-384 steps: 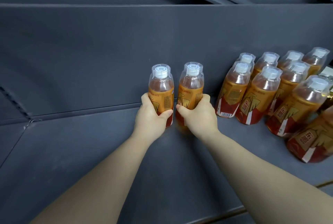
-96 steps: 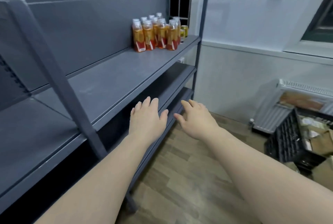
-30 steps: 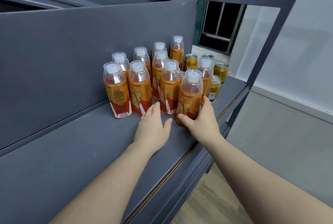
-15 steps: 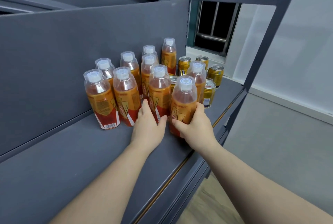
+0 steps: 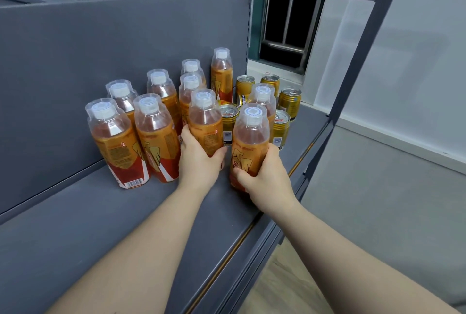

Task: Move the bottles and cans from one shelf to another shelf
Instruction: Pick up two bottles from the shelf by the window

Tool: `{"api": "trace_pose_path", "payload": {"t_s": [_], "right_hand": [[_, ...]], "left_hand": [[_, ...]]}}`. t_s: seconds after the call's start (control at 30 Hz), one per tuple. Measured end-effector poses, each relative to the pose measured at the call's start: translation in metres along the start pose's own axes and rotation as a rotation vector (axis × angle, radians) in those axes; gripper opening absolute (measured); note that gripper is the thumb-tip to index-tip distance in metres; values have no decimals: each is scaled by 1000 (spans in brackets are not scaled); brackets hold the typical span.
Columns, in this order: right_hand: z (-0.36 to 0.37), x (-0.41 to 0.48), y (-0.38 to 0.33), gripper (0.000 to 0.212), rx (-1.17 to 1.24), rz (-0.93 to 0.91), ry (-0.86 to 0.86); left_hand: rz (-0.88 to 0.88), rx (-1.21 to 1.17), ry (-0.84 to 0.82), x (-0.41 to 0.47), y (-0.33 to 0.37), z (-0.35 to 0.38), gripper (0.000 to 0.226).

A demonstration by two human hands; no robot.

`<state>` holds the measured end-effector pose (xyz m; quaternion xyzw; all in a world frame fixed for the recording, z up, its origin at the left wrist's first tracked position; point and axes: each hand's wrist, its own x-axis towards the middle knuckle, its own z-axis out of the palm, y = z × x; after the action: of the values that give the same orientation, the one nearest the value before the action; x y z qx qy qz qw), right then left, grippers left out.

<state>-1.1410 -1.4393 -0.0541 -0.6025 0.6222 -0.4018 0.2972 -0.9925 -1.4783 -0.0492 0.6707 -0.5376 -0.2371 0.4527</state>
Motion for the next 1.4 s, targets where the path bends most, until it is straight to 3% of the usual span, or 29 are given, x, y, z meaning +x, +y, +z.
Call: {"api": "trace_pose_path", "payload": {"t_s": [0.23,0.7,1.0,1.4], "right_hand": [[2,1,1,64,-6,-4,-6],[-3,-17,-11,63,-53,-54,-55],[12,-57,-33,61,-14,-143,-177],[36,-164,-76,71,-15,-208,-287]], "left_hand": [[-7,50,38,2,4,-3,85],[-16,112,87,-58,9,-45,81],[-80,156,202,-119,6,-89,67],[-165,142,338,-227,-17,-174,66]]}}
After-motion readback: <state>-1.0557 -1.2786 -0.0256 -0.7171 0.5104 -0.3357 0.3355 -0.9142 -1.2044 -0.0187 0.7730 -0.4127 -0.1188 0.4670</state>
